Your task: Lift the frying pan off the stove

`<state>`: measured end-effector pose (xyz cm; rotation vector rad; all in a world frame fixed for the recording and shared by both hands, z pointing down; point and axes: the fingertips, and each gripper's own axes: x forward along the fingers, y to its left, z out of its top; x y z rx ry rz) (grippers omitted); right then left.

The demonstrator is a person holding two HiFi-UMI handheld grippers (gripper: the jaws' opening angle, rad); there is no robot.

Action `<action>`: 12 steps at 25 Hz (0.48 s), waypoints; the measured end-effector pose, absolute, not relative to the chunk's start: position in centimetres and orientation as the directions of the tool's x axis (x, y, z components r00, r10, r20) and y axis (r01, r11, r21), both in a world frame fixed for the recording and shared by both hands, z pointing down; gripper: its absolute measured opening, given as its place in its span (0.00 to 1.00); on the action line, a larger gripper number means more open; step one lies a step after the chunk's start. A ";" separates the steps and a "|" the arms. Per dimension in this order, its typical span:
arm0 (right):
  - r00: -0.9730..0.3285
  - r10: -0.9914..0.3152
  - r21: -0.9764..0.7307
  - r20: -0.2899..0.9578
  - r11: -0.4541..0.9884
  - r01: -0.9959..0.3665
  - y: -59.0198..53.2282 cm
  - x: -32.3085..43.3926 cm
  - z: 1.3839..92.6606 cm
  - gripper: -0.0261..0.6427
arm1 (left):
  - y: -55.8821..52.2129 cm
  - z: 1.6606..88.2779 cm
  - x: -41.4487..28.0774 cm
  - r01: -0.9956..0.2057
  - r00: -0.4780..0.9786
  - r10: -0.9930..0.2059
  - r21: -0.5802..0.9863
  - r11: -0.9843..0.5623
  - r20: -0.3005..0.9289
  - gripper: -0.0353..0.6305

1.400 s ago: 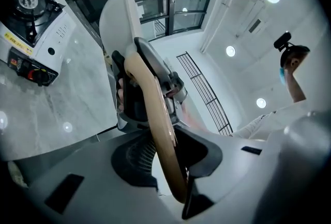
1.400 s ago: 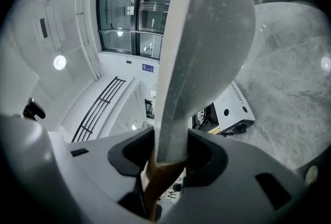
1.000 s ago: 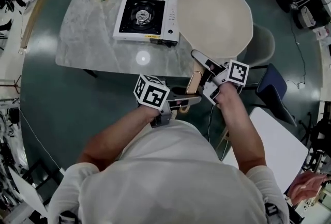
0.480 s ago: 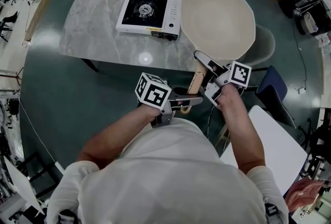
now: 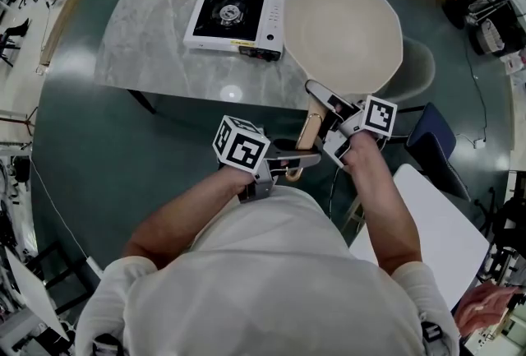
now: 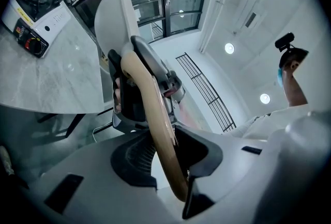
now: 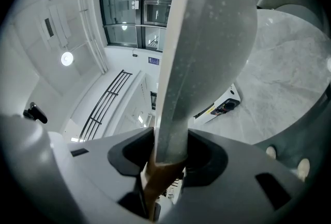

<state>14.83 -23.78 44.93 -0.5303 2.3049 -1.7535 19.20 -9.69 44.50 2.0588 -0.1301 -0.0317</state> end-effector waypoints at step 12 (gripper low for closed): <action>-0.919 -0.389 -0.964 0.060 0.218 -0.155 -23.4 14.5 45.5 0.30 | -9.4 44.9 19.0 -0.082 0.993 -0.110 0.885 -0.459 0.035 0.24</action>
